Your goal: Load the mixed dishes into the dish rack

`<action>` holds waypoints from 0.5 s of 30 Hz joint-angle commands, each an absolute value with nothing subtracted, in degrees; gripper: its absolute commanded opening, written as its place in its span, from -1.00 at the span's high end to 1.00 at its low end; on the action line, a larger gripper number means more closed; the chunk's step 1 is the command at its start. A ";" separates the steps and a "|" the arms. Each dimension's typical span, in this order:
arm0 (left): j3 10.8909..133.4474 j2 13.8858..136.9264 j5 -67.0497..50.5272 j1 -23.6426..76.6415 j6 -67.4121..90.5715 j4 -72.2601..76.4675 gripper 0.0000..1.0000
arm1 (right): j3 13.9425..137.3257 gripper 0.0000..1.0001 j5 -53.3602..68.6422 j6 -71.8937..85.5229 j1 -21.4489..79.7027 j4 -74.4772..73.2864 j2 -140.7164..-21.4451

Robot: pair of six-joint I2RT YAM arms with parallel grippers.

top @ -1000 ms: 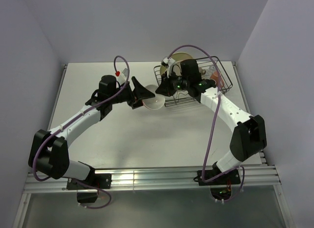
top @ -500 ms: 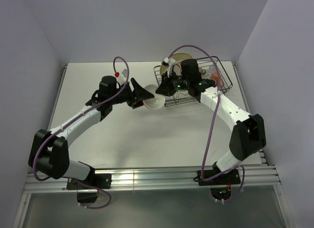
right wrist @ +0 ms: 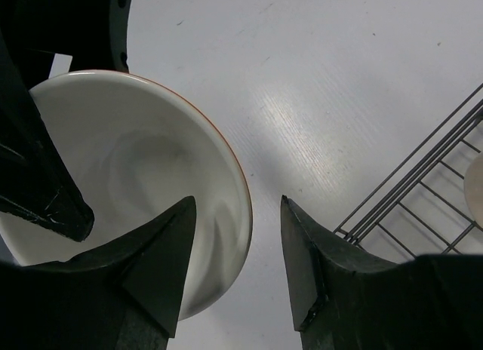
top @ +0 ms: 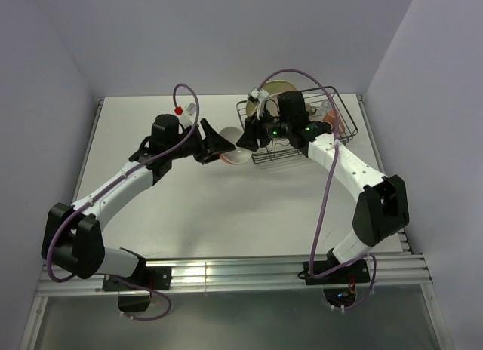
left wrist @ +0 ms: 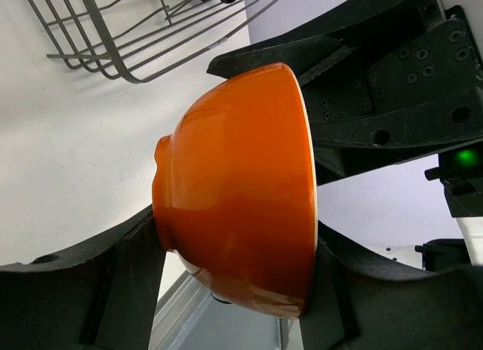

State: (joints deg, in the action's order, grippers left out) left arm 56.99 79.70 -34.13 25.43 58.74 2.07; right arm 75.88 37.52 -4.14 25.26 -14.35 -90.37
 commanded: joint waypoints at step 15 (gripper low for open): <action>64.16 76.02 -27.95 26.10 42.47 -7.20 0.32 | 80.94 -1.00 43.14 -7.56 23.38 -16.87 -89.03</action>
State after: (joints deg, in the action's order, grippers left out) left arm 60.27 78.54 -29.89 25.74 47.81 -6.79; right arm 76.75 39.42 -5.65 24.53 -16.36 -90.35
